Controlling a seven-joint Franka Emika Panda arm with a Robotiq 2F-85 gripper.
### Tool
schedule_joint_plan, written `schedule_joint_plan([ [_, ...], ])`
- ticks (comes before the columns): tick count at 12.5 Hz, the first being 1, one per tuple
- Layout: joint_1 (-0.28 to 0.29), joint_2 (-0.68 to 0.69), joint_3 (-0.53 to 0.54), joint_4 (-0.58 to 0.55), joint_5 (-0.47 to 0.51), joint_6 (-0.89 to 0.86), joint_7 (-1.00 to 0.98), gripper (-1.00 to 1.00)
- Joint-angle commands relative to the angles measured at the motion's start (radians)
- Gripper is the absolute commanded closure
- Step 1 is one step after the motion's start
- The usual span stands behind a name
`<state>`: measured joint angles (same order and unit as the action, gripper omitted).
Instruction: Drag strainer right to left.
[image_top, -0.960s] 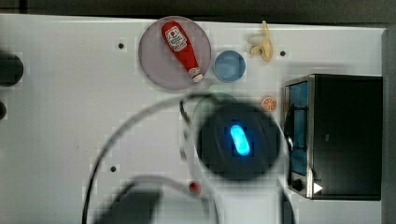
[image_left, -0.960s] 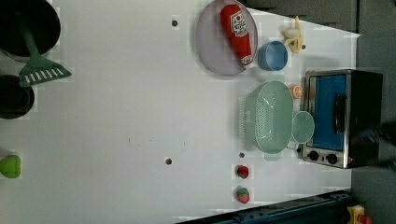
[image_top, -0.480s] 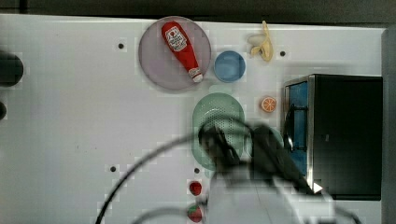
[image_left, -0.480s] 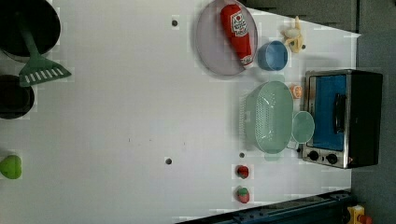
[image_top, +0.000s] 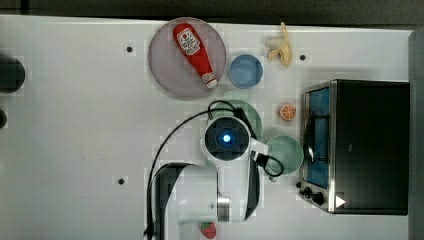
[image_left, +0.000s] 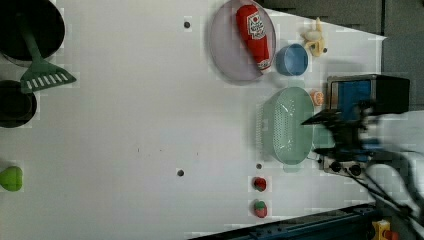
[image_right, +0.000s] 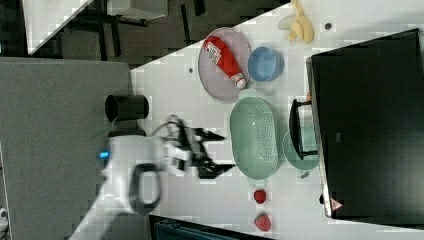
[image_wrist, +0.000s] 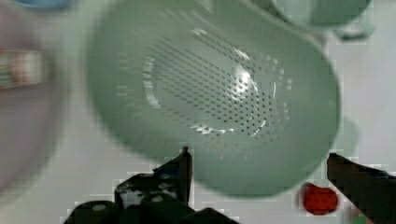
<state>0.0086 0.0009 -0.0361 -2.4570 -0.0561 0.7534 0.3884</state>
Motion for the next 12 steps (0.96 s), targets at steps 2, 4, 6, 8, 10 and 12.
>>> schedule_joint_plan([
  [2,0.009,0.115,-0.007,0.001,0.008,0.219,0.229,-1.0],
  [4,0.014,0.206,-0.003,0.001,0.008,0.315,0.295,-1.0],
  [6,0.017,0.28,0.009,0.0,0.008,0.413,0.354,-1.0],
  [8,0.021,0.335,0.025,0.001,0.008,0.477,0.367,-1.0],
  [10,0.024,0.363,0.038,0.001,0.008,0.491,0.367,-1.0],
  [12,0.032,0.37,0.054,0.002,0.009,0.491,0.367,-1.0],
])
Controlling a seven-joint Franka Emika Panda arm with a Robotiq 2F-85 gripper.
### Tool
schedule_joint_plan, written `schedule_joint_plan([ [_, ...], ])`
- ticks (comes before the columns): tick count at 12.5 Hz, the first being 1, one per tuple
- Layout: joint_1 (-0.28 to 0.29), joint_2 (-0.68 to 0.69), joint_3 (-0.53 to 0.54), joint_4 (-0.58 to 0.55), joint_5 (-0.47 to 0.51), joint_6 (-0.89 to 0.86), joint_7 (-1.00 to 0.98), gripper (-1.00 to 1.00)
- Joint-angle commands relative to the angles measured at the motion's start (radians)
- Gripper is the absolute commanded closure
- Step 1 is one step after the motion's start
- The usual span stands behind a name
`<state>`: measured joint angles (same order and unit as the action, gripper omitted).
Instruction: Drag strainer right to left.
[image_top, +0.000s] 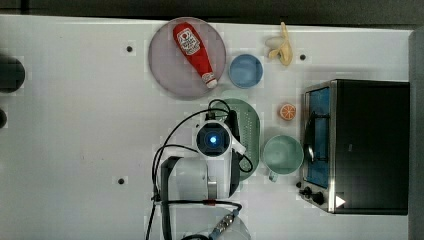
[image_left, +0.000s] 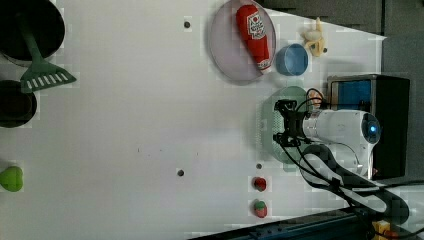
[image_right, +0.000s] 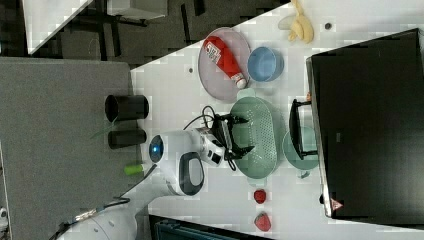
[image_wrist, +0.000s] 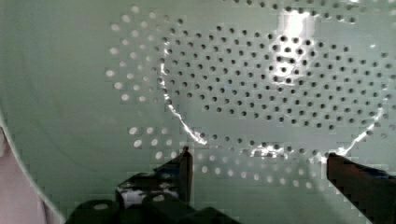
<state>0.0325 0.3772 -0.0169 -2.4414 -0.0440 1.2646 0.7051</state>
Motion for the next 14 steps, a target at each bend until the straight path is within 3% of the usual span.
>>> schedule_joint_plan([
  [1,0.016,-0.005,0.043,-0.011,-0.002,-0.02,0.051,-1.0],
  [10,0.144,0.01,0.054,0.012,0.118,-0.063,0.062,-1.0],
  [14,0.218,0.032,0.063,0.071,0.19,-0.131,0.187,-1.0],
])
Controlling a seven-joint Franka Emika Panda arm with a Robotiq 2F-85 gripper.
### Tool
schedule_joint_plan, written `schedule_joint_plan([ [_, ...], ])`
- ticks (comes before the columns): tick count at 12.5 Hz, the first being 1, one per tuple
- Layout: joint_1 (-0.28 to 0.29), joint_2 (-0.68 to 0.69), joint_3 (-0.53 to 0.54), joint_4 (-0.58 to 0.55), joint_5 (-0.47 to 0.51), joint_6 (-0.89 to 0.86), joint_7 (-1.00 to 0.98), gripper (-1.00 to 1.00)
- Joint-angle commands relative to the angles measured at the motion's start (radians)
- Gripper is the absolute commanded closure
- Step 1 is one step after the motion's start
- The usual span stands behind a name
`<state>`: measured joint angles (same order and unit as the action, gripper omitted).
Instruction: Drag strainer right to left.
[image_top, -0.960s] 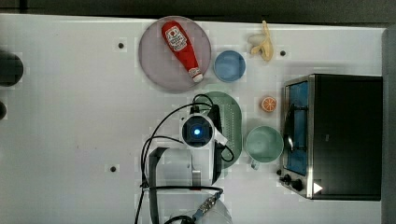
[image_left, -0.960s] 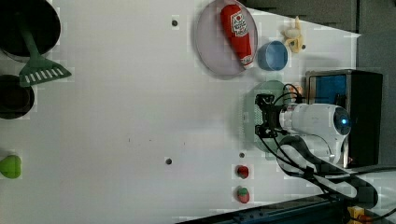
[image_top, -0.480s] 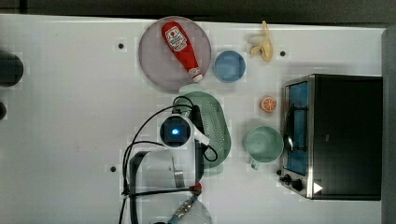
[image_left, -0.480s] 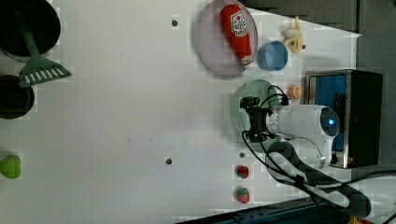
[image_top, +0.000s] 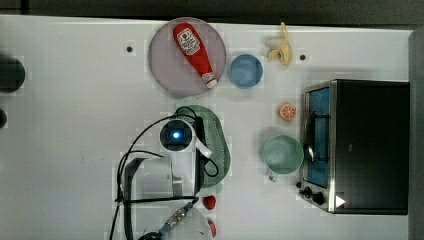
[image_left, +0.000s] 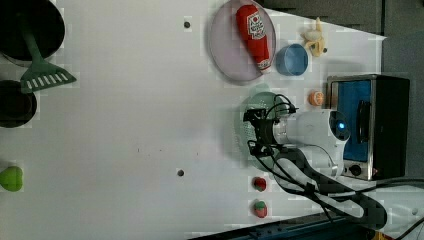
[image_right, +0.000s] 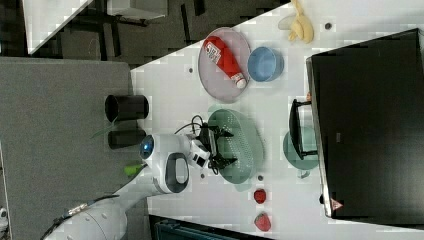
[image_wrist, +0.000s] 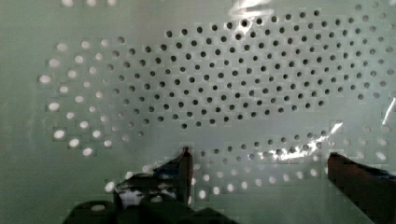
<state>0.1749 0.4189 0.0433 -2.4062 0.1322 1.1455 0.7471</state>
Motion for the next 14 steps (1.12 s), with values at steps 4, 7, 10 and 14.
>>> schedule_joint_plan([
  [4,0.165,0.032,0.005,0.1,0.02,-0.02,0.306,-1.0],
  [7,0.222,0.063,0.013,0.158,0.02,-0.041,0.372,-1.0],
  [10,0.271,0.094,0.02,0.217,0.023,-0.066,0.43,-1.0],
  [14,0.33,0.14,0.026,0.295,0.06,-0.08,0.444,-1.0],
])
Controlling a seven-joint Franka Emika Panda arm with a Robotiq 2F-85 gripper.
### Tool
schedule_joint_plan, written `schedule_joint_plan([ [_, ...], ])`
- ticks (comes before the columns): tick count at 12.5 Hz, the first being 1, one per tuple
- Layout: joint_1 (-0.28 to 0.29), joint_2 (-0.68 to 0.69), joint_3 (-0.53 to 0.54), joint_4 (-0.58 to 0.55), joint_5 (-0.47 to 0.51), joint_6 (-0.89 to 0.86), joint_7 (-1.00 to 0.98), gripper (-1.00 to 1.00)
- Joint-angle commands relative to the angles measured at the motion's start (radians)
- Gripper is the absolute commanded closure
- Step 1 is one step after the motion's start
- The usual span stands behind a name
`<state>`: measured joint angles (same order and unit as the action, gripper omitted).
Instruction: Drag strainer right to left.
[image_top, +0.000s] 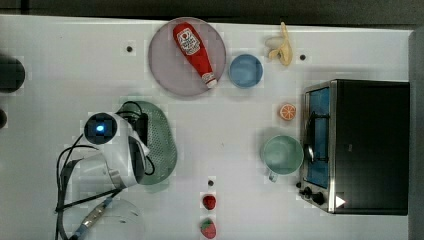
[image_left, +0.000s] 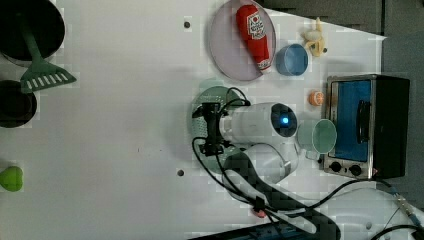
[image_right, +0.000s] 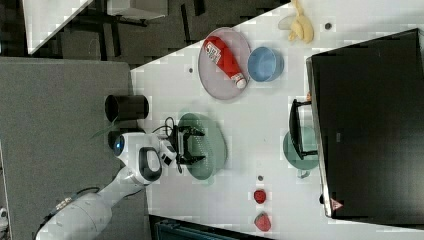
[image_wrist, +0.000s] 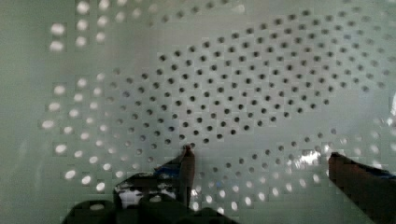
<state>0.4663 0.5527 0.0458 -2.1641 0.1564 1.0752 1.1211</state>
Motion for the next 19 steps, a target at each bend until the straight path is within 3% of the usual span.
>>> schedule_joint_plan([
  [1,0.051,0.019,0.024,0.074,0.053,-0.015,0.069,-1.0],
  [6,0.11,0.069,0.024,0.158,0.113,-0.02,0.075,-1.0],
  [11,0.164,0.11,0.025,0.227,0.117,-0.019,0.195,-1.0],
  [19,0.216,0.155,0.013,0.323,0.112,-0.016,0.197,-1.0],
])
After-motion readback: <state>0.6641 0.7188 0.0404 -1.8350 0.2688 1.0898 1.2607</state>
